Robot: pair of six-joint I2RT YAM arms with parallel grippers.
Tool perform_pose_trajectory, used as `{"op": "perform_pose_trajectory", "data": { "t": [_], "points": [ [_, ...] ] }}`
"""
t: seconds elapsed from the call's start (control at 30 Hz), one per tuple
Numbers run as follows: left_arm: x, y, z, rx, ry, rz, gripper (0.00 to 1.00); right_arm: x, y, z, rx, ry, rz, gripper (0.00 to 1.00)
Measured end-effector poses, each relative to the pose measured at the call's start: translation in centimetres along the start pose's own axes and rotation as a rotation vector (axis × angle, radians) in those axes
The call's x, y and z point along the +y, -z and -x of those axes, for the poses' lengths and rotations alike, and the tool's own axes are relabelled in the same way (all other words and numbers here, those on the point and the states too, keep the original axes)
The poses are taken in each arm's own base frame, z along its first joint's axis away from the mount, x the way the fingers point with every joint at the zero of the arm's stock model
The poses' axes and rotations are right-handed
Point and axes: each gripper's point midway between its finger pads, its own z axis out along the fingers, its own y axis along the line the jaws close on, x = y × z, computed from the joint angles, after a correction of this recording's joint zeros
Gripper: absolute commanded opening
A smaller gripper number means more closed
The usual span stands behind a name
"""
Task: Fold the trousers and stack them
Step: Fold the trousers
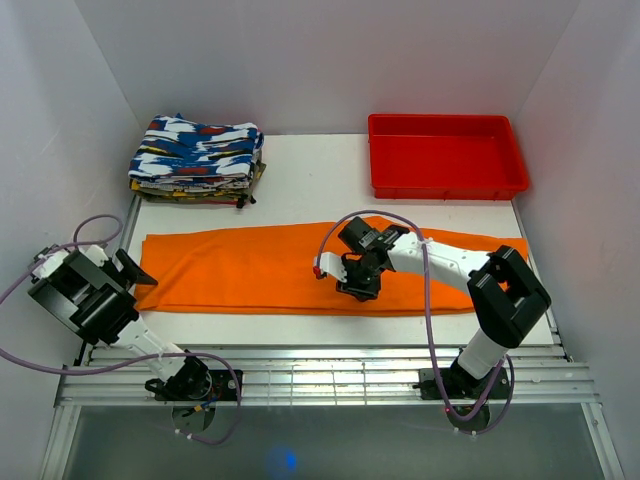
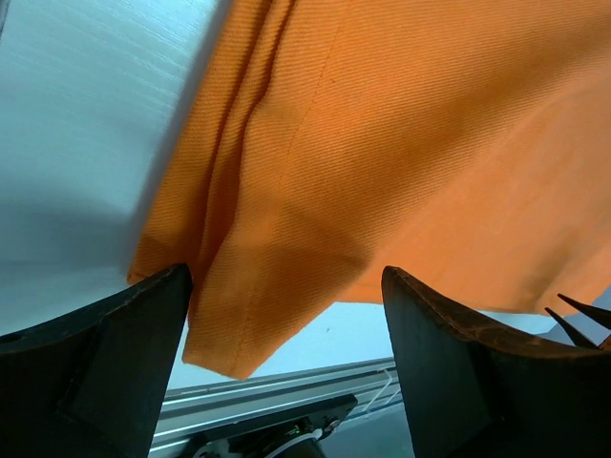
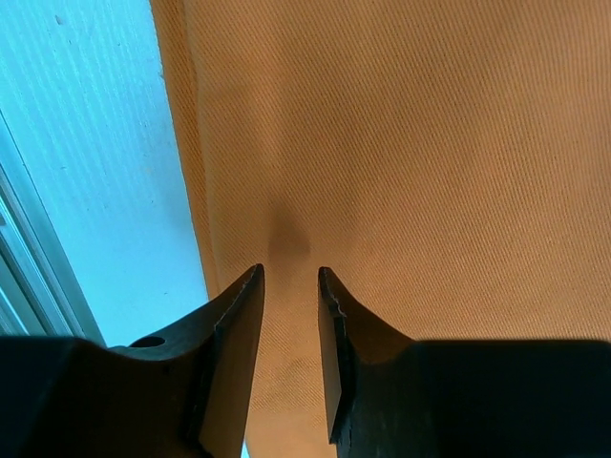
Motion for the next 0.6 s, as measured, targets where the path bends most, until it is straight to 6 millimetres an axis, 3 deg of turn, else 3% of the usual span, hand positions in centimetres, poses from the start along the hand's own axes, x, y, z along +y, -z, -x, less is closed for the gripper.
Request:
{"op": "perform_pose_trajectory", "data": {
  "t": [0.17,0.6],
  "points": [
    [0.1,-1.0,-0.4,0.009,0.041,-0.016,0.92,0.3,-0.2,0.3,-0.001,0.000,0.005,0.36],
    [0.4,-1.2,-0.2,0.005,0.095,0.000,0.92,1.2,-1.4,0.6,-0.005,-0.012,0.031,0.30]
  ]
}}
